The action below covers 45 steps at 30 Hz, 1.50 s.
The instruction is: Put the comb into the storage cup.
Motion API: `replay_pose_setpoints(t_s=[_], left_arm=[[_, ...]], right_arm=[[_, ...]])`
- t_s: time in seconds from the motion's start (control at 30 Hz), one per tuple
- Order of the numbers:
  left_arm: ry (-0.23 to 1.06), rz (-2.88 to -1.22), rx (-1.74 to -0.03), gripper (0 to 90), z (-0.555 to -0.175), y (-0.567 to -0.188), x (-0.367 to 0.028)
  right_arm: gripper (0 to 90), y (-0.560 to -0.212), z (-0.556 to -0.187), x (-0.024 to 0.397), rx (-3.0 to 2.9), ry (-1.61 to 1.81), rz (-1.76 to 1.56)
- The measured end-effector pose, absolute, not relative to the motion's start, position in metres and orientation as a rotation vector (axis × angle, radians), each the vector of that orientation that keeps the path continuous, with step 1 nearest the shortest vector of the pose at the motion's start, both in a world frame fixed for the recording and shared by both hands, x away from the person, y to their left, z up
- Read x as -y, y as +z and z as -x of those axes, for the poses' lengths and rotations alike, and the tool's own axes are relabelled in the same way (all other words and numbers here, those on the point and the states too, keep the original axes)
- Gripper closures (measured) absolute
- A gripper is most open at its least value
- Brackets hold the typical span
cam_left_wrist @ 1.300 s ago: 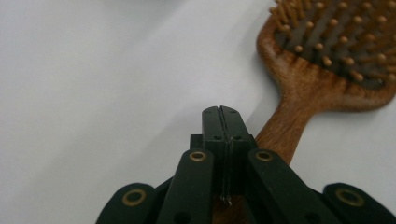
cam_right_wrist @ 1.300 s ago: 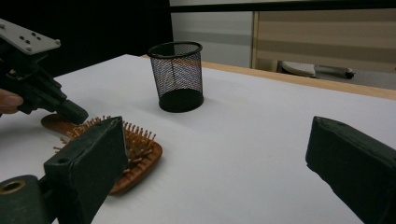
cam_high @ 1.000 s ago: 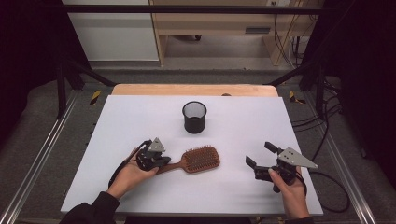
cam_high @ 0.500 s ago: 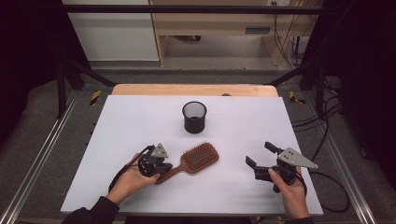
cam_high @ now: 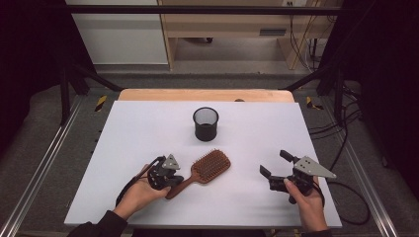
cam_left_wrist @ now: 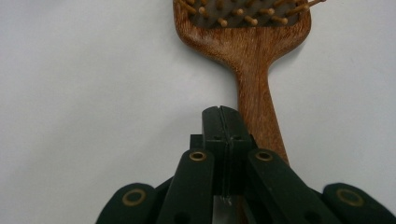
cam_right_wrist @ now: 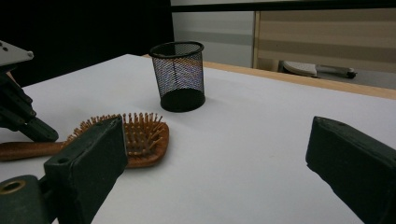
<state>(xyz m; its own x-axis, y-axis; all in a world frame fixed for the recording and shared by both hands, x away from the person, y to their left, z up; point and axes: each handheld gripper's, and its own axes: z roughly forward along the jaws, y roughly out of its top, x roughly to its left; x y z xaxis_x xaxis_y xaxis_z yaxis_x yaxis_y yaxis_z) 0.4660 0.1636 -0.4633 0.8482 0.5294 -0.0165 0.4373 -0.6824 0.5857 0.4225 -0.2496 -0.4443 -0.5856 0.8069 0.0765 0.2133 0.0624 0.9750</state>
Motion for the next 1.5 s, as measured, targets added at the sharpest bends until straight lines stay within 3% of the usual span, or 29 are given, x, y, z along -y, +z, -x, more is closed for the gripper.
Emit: replay_pose_setpoints(t_s=[0.37, 0.63, 0.83, 1.17, 1.5], left_arm=[[0.212, -2.432, -0.731, 90.0, -0.467, -0.461, -0.162], [0.227, -2.440, -0.743, 88.8, -0.463, -0.432, -0.151], [0.234, -2.451, -0.787, 66.2, -0.462, -0.428, -0.143], [0.239, -2.475, -0.861, 8.3, -0.467, -0.438, -0.133], [0.241, -2.510, -0.842, 6.3, -0.469, -0.443, -0.124]], right_arm=[[5.2, -0.444, -0.423, 0.248, -1.860, 1.563, -1.000], [5.1, -0.442, -0.421, 0.248, -1.854, 1.566, -0.994], [5.0, -0.443, -0.422, 0.249, -1.850, 1.561, -1.004], [4.9, -0.444, -0.422, 0.249, -1.850, 1.559, -1.014], [4.9, -0.444, -0.422, 0.250, -1.851, 1.559, -1.017]])
